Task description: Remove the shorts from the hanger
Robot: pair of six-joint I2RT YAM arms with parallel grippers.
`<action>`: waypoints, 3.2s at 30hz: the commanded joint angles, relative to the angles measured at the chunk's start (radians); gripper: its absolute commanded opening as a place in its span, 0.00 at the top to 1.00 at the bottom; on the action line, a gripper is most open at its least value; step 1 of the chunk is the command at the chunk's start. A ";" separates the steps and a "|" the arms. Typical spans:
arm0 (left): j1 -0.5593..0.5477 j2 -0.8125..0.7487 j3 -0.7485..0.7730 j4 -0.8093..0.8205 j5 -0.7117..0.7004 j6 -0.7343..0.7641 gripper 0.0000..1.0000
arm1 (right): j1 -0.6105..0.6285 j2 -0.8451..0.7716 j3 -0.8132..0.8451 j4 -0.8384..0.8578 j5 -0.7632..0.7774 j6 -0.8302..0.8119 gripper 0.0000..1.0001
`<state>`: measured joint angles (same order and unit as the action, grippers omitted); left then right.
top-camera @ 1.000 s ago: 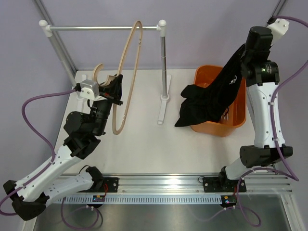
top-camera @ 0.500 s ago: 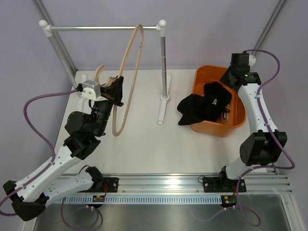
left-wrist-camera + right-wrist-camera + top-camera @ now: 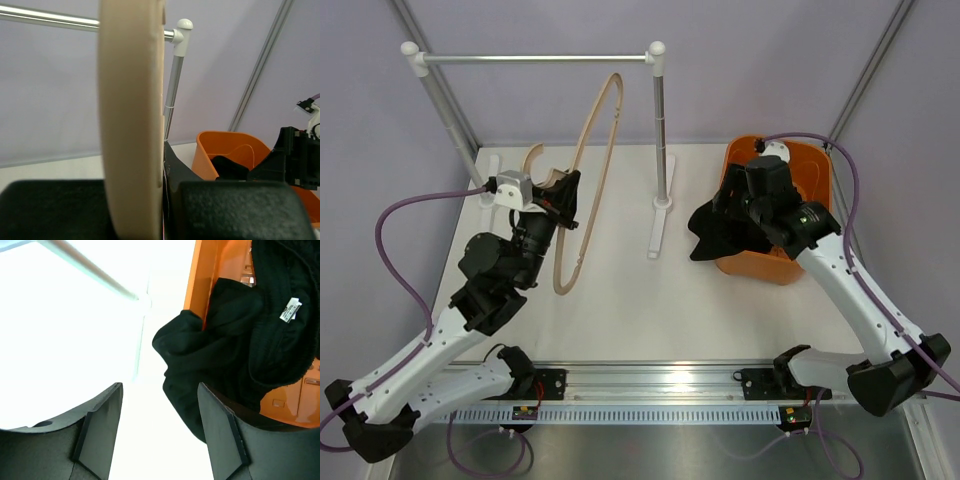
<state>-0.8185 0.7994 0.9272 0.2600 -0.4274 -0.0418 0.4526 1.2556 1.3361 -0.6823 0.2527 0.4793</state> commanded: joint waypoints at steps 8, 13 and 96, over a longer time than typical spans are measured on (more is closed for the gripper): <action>0.004 -0.062 -0.002 0.004 -0.020 -0.040 1.00 | 0.216 -0.033 -0.141 -0.057 0.151 0.113 0.30; 0.004 -0.065 0.002 -0.018 -0.024 -0.038 1.00 | 0.316 -0.024 -0.260 0.025 0.180 0.232 0.27; 0.035 0.110 0.323 -0.622 -0.186 -0.127 1.00 | -0.419 -0.051 -0.268 0.228 0.163 0.231 0.80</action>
<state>-0.7933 0.9031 1.1866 -0.3843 -0.6075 -0.1589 0.0406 1.2240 1.0557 -0.4831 0.4873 0.7139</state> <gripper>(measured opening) 0.076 0.153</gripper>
